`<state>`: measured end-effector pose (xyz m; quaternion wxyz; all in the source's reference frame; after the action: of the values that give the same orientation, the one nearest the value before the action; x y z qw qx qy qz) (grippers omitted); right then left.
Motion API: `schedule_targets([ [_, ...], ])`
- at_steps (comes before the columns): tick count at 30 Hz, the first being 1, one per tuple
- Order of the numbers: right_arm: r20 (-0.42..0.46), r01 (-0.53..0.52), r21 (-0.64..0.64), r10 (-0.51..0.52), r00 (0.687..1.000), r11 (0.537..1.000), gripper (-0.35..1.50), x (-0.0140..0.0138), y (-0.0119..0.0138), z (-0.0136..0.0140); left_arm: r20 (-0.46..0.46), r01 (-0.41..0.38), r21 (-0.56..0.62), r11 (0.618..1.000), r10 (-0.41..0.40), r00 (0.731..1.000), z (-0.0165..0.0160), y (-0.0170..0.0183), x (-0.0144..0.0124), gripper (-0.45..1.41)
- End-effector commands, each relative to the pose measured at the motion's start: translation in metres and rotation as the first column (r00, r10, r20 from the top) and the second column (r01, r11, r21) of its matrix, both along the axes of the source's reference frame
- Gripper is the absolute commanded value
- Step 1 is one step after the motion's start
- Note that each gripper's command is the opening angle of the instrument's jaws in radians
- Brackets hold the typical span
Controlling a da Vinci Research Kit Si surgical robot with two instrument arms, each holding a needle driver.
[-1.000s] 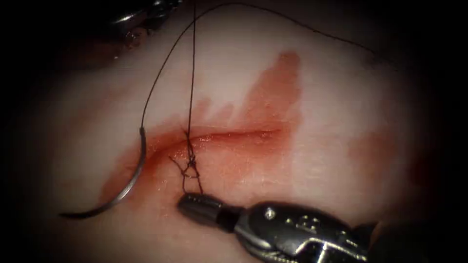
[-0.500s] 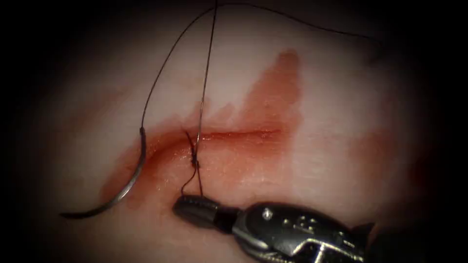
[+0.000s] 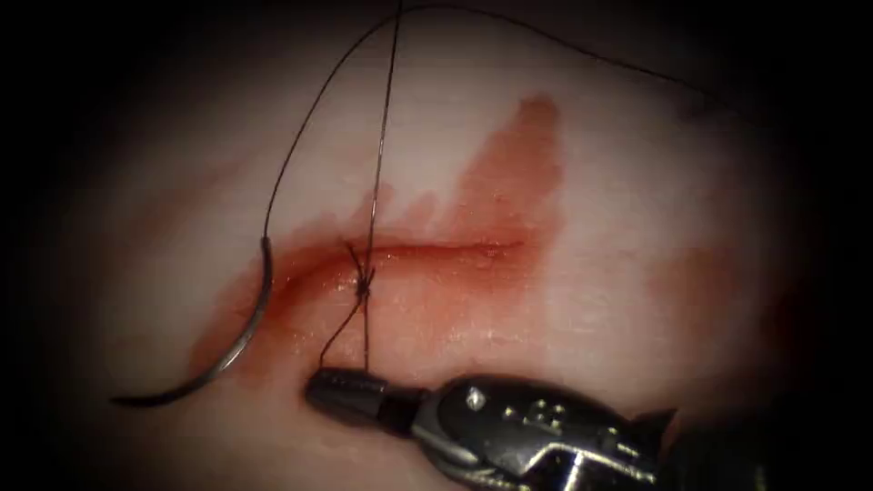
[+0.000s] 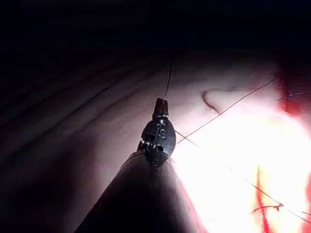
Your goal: Wound Closure
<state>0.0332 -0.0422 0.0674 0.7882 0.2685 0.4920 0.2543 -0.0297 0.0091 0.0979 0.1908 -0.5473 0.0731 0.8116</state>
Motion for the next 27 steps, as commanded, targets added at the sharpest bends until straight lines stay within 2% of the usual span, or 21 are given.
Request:
schedule_targets([
  [1, -0.002, 0.051, -0.034, -0.051, 0.999, 0.998, -0.35, 0.0009, -0.0008, 0.0004, 0.0, -0.001, -0.006, 1.0, 0.001, 1.0, 0.0005, 0.0003, -0.0005, -0.45],
  [5, 0.018, 0.213, -0.139, -0.213, 0.977, 0.967, -0.35, 0.0016, -0.0016, 0.0006, -0.022, -0.007, -0.02, 1.0, 0.006, 1.0, 0.0005, 0.0005, -0.0007, -0.45],
  [6, 0.036, 0.276, -0.186, -0.274, 0.961, 0.943, -0.35, 0.0018, -0.0017, 0.0005, -0.026, -0.006, -0.025, 1.0, 0.006, 1.0, 0.0005, 0.0006, -0.0008, -0.45],
  [11, 0.09, 0.383, -0.27, -0.373, 0.924, 0.883, -0.35, 0.0019, -0.0022, 0.001, -0.044, -0.014, -0.04, 0.999, 0.012, 0.999, 0.0004, 0.0008, -0.001, -0.45],
  [17, 0.147, 0.416, -0.348, -0.389, 0.909, 0.84, -0.35, 0.0018, -0.0018, 0.001, -0.079, -0.026, -0.077, 0.997, 0.02, 0.997, 0.0001, 0.0013, -0.0011, -0.45],
  [20, 0.16, 0.39, -0.357, -0.356, 0.921, 0.849, -0.35, 0.0018, -0.001, 0.0007, -0.104, -0.034, -0.102, 0.994, 0.024, 0.994, 0.0, 0.0016, -0.0011, -0.45],
  [24, 0.114, 0.298, -0.372, -0.276, 0.954, 0.879, -0.35, 0.002, 0.0014, -0.0001, -0.142, -0.049, -0.145, 0.988, 0.028, 0.99, -0.0001, 0.0018, -0.0011, -0.45],
  [27, 0.105, 0.269, -0.371, -0.248, 0.963, 0.889, -0.35, 0.0021, 0.0029, -0.0001, -0.184, -0.071, -0.182, 0.981, 0.037, 0.982, -0.0002, 0.002, -0.001, -0.45],
])
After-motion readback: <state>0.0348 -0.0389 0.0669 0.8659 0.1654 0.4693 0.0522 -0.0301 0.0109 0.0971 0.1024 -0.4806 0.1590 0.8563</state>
